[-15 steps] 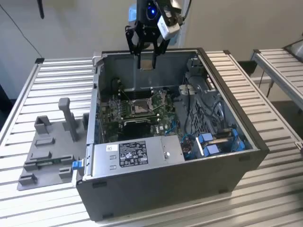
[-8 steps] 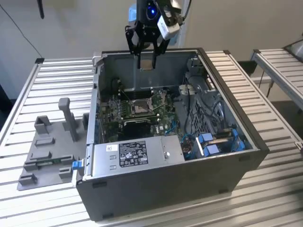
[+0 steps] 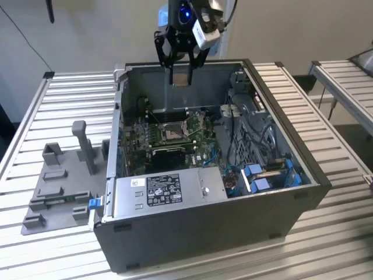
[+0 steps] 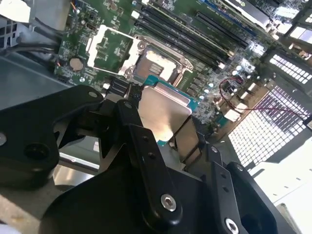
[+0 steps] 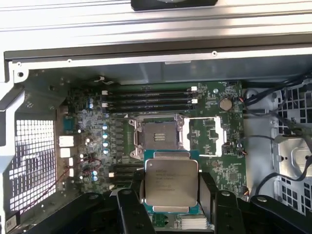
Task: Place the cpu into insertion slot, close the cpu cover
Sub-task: 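Place the cpu into insertion slot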
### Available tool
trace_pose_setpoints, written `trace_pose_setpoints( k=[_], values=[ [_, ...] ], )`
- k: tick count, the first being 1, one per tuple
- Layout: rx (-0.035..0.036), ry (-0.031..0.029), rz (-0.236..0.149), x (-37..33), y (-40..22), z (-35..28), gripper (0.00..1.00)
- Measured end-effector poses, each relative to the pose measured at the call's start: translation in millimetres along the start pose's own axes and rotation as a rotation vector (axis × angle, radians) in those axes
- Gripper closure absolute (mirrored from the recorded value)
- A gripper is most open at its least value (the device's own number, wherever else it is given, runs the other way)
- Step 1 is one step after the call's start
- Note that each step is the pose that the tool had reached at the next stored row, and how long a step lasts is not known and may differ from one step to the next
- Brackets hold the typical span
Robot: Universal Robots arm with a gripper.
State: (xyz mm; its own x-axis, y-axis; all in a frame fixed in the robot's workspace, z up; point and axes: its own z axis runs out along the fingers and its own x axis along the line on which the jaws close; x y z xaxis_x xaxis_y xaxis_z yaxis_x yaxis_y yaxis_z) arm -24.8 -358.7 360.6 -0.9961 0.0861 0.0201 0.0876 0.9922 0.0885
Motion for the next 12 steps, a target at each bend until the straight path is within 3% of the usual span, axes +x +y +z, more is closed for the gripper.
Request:
trace_pose_setpoints(
  k=[12],
  values=[
    [-0.0021,-0.0143,0.159,0.1,-0.1,1.4,0.46]
  ],
)
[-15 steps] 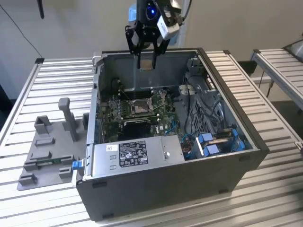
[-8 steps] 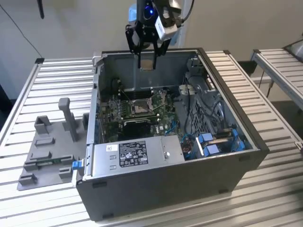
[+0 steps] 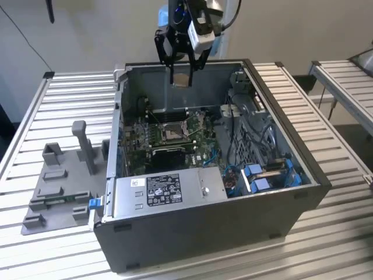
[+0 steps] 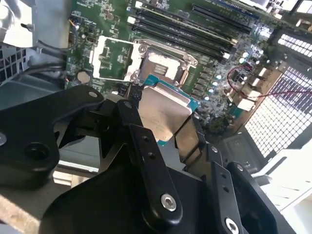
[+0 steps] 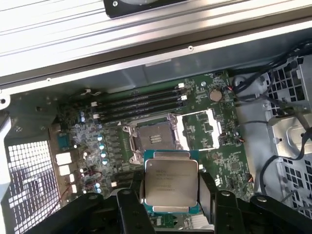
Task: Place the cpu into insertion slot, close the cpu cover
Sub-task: 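Place the cpu into insertion slot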
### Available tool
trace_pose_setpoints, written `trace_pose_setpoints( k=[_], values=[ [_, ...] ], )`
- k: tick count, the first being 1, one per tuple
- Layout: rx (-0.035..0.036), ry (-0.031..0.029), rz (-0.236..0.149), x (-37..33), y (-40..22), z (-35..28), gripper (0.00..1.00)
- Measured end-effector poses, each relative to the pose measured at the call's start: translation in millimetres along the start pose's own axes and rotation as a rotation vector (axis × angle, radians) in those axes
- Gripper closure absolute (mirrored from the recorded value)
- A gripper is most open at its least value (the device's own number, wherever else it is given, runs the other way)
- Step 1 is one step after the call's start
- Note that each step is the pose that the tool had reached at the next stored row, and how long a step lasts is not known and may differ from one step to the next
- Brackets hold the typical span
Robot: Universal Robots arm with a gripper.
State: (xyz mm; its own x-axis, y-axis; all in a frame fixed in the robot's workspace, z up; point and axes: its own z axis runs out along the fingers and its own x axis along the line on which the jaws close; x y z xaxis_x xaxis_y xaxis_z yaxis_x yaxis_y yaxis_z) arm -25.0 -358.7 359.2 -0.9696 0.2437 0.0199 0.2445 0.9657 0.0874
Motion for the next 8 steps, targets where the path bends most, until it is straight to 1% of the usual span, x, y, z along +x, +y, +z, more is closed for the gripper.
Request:
trace_pose_setpoints(
  k=[8],
  values=[
    [-0.0012,-0.0078,0.088,0.6,-0.5,3.2,0.46]
  ],
)
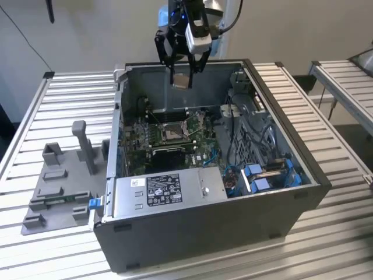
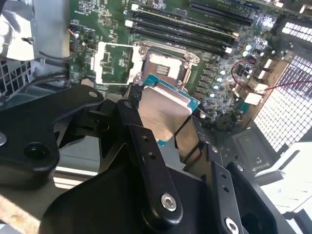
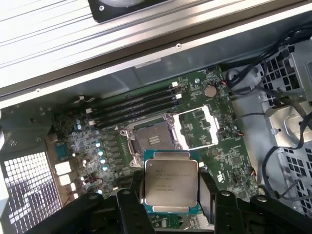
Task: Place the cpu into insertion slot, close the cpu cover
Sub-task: 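Place the cpu into insertion slot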
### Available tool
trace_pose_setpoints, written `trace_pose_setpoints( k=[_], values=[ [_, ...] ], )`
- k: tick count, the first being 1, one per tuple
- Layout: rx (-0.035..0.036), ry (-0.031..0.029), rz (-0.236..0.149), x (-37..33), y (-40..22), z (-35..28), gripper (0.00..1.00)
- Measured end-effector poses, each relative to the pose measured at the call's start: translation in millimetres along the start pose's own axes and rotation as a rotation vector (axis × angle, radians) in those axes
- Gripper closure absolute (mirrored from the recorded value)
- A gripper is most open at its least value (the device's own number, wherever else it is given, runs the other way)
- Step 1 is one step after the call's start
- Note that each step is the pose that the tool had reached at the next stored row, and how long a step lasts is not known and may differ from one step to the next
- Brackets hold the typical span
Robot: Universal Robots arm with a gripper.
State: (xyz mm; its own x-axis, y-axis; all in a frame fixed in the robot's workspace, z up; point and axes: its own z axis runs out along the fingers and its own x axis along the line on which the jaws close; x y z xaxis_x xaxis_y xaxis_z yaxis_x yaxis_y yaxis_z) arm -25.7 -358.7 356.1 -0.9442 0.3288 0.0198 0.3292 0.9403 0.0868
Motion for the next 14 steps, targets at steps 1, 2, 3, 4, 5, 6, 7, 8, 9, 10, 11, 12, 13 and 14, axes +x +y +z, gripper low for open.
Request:
trace_pose_setpoints(
  k=[1,2,3,4,5,6,7,8,9,10,11,12,13,14],
  values=[
    [-0.0002,-0.001,0.011,0.1,-0.1,0.4,0.46],
    [-0.0005,-0.002,0.023,0.3,-0.2,0.7,0.46],
    [-0.0006,-0.003,0.035,0.4,-0.2,1.0,0.46],
    [-0.0009,-0.0041,0.048,0.4,-0.3,1.4,0.46],
    [-0.0011,-0.005,0.061,0.4,-0.3,1.8,0.46],
    [-0.0013,-0.0059,0.075,0.4,-0.4,2.2,0.46],
    [-0.0014,-0.0068,0.088,0.5,-0.4,2.6,0.46],
    [-0.0015,-0.0077,0.1,0.6,-0.5,2.9,0.46],
    [-0.0018,-0.0086,0.112,0.7,-0.6,3.2,0.46],
    [-0.002,-0.0096,0.124,0.8,-0.6,3.6,0.46],
    [-0.0023,-0.0107,0.137,0.8,-0.7,4.0,0.46],
    [-0.0025,-0.0118,0.149,0.9,-0.7,4.3,0.46],
    [-0.0028,-0.0128,0.161,1.0,-0.8,4.7,0.46],
    [-0.003,-0.0139,0.173,1.0,-0.8,5.0,0.46]
  ],
)
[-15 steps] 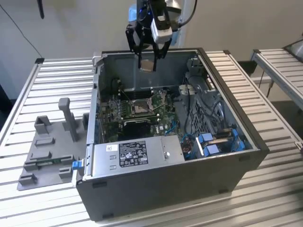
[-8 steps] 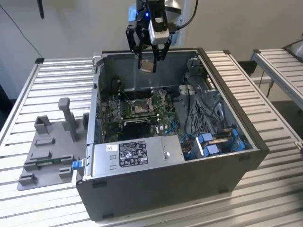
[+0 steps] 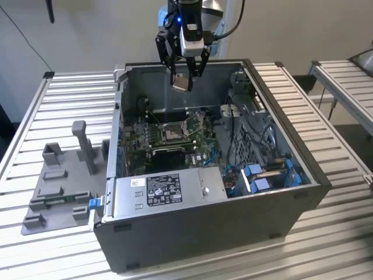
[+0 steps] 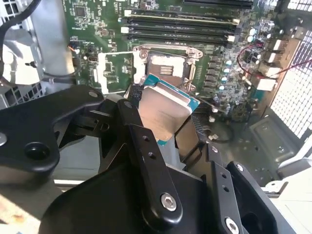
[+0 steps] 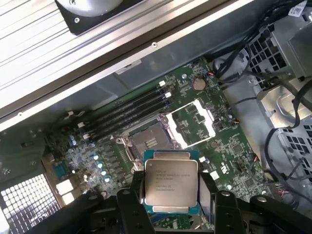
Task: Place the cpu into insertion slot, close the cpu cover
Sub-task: 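Place the cpu into insertion slot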
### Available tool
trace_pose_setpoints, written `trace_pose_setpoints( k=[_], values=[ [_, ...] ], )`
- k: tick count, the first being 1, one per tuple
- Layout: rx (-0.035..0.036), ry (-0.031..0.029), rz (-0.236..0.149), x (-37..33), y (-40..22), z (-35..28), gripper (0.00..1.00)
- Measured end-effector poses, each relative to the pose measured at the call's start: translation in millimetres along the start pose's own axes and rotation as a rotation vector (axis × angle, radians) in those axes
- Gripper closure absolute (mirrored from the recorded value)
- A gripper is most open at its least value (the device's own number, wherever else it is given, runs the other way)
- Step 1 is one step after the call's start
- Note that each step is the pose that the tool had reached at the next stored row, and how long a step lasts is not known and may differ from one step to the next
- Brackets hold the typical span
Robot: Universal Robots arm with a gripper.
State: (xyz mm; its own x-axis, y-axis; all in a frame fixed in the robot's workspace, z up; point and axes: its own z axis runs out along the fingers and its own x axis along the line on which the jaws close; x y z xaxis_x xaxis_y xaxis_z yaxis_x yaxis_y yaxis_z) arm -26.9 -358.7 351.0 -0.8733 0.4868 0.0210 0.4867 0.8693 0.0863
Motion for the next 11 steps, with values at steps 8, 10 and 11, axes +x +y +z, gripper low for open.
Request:
trace_pose_setpoints(
  k=[8,10,11],
  values=[
    [-0.0019,-0.0076,0.088,1.0,-0.8,2.3,0.46],
    [-0.0023,-0.0095,0.109,1.2,-1.0,2.7,0.46],
    [-0.0024,-0.0105,0.12,1.3,-1.0,2.8,0.46]
  ],
)
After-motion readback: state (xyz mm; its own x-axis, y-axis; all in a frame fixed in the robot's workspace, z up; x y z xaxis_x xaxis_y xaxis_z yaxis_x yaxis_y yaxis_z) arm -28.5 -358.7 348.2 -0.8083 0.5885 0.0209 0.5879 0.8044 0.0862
